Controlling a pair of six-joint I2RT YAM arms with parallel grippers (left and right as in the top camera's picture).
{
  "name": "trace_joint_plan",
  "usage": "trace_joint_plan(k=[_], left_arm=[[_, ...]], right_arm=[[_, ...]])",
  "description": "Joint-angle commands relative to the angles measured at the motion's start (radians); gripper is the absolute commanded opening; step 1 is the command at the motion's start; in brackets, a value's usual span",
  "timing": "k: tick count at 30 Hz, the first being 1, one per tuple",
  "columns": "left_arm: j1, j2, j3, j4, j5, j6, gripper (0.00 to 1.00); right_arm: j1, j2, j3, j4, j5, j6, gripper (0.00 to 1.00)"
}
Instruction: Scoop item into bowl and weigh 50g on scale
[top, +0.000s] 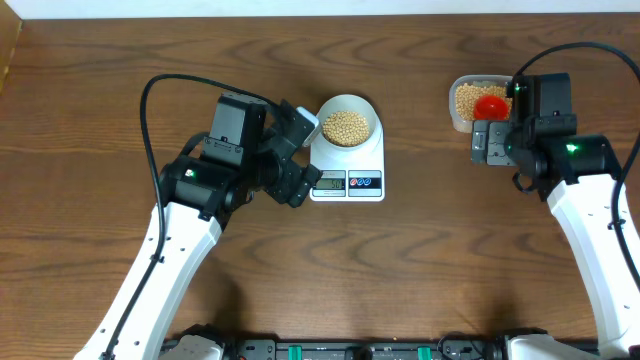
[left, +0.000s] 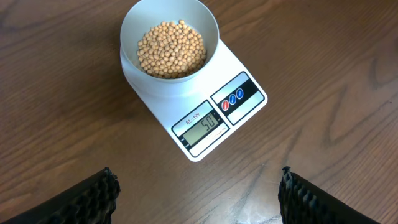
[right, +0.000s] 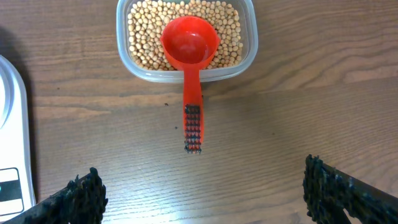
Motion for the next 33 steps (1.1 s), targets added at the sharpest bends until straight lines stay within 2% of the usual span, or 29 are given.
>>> trace_joint_plan(k=[1, 18, 33], left_arm=[[0.003, -0.005, -0.004, 0.002, 0.005, 0.014, 0.84], [0.003, 0.003, -0.004, -0.002, 0.004, 0.014, 0.84], [0.002, 0.152, -0.004, 0.085, 0.006, 0.005, 0.84]], right_arm=[[0.004, -0.009, 0.019, -0.002, -0.002, -0.009, 0.99], [0.004, -0.009, 0.019, -0.002, -0.002, -0.009, 0.99], [0.004, -0.009, 0.019, -0.002, -0.002, -0.009, 0.99]])
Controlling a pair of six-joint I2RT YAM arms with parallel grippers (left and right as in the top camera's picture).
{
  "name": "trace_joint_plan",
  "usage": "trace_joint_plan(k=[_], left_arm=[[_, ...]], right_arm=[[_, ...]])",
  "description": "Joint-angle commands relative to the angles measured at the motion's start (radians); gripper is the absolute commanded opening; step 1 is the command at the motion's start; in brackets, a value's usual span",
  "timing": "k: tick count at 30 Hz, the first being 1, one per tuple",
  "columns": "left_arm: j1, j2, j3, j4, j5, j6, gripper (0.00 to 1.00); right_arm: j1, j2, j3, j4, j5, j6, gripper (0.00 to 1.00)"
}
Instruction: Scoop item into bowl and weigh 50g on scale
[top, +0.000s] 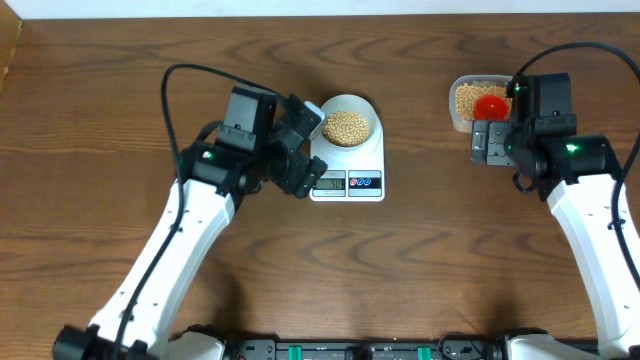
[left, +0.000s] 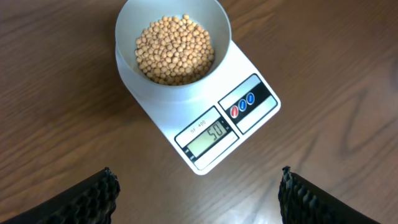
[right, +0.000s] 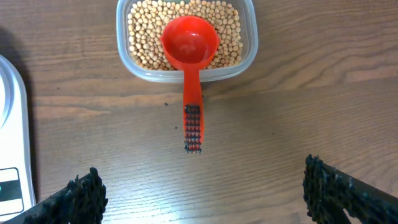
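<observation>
A white bowl of soybeans (left: 173, 46) stands on the white scale (left: 205, 124), whose display (left: 213, 132) reads 50. In the overhead view the bowl (top: 347, 124) and scale (top: 347, 170) are at mid-table. My left gripper (left: 198, 196) is open and empty, just left of the scale (top: 295, 155). A red scoop (right: 189, 46) rests with its cup in the clear container of soybeans (right: 186, 38), handle pointing out over the table. My right gripper (right: 202, 196) is open and empty, back from the scoop handle (right: 193, 127).
The clear bean container (top: 472, 102) sits at the far right of the wooden table (top: 420, 260). Black cables loop over both arms. The scale's corner (right: 12, 155) shows at the left edge of the right wrist view.
My left arm has shifted slightly toward the scale and farther from the table's front; the bowl and scale look a little nearer in its view. The right arm, scoop and display reading are unchanged.
</observation>
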Motion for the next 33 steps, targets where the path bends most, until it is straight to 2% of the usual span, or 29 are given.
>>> trace_joint_plan(k=[1, 12, 22, 26, 31, 33], left_arm=[[0.002, 0.045, -0.004, 0.006, 0.006, 0.002, 0.84], [-0.009, 0.146, -0.004, 0.053, 0.005, -0.079, 0.84], [-0.057, 0.189, -0.004, 0.069, 0.004, -0.085, 0.84], [-0.064, 0.197, -0.005, 0.069, -0.015, -0.139, 0.84], [-0.064, 0.211, -0.005, 0.069, -0.014, -0.148, 0.84], [-0.064, 0.214, -0.005, 0.069, -0.035, -0.192, 0.85]], right_arm=[[0.004, -0.009, 0.019, -0.002, -0.002, -0.009, 0.99], [0.004, -0.009, 0.019, -0.002, -0.002, -0.009, 0.99], [0.004, -0.009, 0.019, -0.002, -0.002, -0.009, 0.99], [0.004, -0.009, 0.019, -0.002, -0.002, -0.009, 0.99], [0.004, -0.009, 0.019, -0.002, -0.002, -0.009, 0.99], [0.004, -0.009, 0.019, -0.002, -0.002, -0.009, 0.99]])
